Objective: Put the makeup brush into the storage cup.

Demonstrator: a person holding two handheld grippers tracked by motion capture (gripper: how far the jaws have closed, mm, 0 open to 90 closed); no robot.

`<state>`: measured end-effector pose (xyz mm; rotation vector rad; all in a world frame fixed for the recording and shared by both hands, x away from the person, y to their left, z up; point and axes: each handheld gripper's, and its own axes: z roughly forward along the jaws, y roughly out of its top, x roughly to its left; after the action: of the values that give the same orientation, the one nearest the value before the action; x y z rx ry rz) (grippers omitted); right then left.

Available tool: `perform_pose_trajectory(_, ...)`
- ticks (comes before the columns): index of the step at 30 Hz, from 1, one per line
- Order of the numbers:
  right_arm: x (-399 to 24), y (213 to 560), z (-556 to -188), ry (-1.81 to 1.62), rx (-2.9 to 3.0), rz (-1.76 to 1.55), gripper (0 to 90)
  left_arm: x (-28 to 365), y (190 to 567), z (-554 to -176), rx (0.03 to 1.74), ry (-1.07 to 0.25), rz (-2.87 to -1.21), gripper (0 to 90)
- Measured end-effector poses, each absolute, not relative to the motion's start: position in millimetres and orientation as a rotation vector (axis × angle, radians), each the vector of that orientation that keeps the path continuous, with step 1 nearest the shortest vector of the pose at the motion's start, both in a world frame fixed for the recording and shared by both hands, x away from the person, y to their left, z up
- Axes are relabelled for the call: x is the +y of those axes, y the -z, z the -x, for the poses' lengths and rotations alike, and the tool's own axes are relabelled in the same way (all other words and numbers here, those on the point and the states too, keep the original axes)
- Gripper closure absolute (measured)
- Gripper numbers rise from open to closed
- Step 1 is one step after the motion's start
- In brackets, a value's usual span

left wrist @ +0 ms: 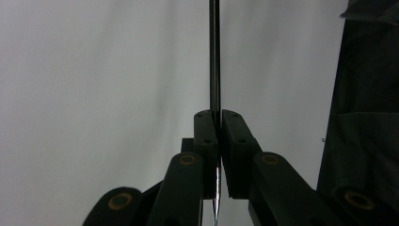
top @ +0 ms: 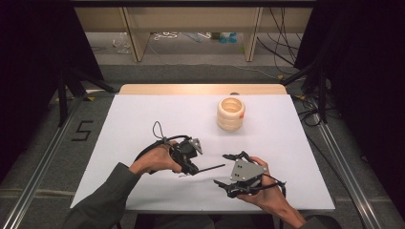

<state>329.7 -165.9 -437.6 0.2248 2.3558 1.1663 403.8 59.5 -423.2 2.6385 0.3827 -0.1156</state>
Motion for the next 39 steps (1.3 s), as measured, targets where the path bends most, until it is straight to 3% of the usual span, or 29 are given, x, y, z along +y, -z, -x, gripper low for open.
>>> perform_pose_trajectory(19,-145,448,-326,-0.917,2.416,0.058,33.3,47,416,-392,0.299,0.147,-2.645,84.9)
perform_pose_trajectory(39,-135,446,-326,-0.743,2.360,0.290,61.7,40,413,-390,0.274,0.160,-2.650,85.0)
